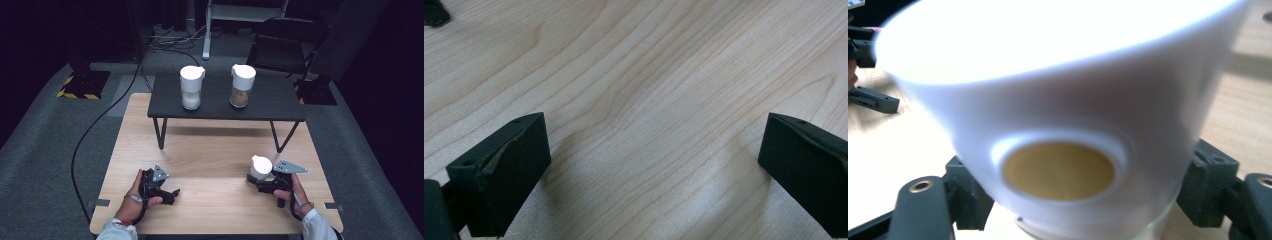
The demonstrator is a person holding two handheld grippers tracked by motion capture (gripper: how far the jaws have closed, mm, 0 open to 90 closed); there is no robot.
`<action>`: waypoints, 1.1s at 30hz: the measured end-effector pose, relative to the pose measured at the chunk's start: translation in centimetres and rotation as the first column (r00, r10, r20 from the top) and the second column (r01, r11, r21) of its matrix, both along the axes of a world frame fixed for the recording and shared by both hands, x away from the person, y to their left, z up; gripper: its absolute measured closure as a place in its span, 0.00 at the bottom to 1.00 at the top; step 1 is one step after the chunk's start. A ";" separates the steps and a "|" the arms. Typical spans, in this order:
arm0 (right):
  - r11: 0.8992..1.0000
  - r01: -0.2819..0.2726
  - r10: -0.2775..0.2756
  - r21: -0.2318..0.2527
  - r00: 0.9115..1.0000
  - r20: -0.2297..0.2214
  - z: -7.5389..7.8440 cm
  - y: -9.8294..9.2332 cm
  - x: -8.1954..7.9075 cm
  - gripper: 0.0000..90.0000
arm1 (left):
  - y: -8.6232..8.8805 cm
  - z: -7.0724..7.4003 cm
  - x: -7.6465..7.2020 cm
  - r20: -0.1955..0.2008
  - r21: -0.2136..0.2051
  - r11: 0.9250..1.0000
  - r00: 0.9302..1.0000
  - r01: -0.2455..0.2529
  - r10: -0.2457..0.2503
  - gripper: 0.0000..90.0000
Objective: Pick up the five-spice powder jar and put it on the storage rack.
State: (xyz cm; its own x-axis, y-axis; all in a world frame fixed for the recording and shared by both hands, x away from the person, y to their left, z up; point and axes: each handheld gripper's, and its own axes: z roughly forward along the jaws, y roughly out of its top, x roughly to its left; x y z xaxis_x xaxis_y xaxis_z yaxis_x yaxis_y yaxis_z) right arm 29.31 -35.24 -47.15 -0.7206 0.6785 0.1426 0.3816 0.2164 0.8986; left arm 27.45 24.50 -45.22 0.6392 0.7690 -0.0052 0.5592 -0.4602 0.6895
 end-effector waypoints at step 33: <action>0.988 0.128 -0.120 -0.085 0.988 0.096 2.2 1.6 -3.5 0.33 | 0.0 0.0 0.0 0.000 0.001 1.000 1.000 0.000 0.000 0.00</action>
State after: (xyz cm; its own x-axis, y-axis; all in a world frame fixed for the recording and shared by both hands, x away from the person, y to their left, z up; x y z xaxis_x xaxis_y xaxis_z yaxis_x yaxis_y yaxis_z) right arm 25.84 -33.63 -44.98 -0.6371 0.7707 0.0150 0.3288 0.2541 0.9096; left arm 27.45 24.49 -45.21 0.6394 0.7689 -0.0051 0.5595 -0.4607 0.6890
